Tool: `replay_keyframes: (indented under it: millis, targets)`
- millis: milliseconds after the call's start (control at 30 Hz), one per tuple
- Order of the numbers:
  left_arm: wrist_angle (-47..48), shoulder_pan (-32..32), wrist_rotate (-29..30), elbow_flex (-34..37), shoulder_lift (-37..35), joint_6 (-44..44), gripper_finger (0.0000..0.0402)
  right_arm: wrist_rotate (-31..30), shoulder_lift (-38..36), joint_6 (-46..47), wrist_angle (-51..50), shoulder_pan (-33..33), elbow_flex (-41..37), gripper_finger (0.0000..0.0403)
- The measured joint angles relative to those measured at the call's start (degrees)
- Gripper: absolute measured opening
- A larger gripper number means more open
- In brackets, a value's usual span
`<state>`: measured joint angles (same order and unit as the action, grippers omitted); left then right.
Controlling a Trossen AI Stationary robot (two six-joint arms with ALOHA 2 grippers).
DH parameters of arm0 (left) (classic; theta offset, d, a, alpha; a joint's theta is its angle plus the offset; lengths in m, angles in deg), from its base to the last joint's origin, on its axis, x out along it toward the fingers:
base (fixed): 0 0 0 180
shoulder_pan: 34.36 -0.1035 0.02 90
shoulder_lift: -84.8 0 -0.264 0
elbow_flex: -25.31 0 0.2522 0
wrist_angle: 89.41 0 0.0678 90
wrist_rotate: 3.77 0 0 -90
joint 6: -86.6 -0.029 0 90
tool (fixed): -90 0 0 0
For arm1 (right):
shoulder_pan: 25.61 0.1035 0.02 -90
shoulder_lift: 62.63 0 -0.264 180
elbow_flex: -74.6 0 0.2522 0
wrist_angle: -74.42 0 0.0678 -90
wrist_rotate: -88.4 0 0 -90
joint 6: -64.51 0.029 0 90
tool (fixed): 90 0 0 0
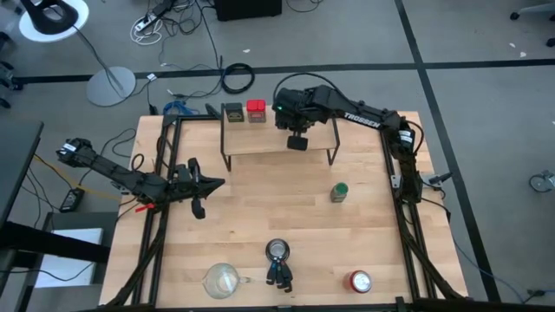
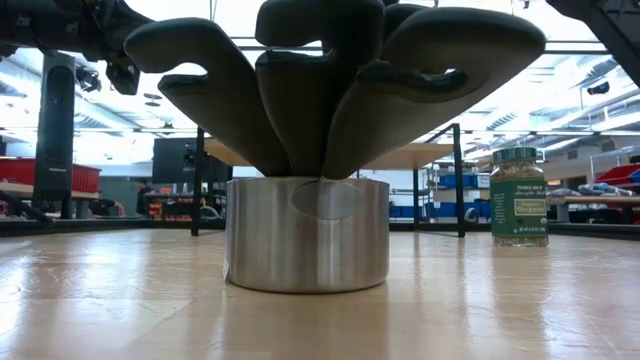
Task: Shelf spices
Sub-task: Put the black seasoning bottle on the shelf
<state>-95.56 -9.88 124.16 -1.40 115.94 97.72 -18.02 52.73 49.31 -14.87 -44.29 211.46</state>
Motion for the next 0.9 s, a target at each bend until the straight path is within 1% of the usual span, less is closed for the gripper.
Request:
replay_keyframes:
  millis: [267, 433, 900]
  targets:
    - [0.16, -0.01, 0.00, 0.00, 0.00, 0.04, 0.0001, 0.00, 0.00, -0.67, 4.73, -2.55, -3.61, 0.0001]
    - [0.45, -0.01, 0.00, 0.00, 0.02, -0.05, 0.0001, 0.15, 0.00, -1.55, 7.13, -2.94, -3.79, 0.0000]
    - [0.64, -0.01, 0.00, 0.00, 0.00, -0.11, 0.0001, 0.61, 0.00, -2.32, 9.28, -4.44, -3.79, 0.0000]
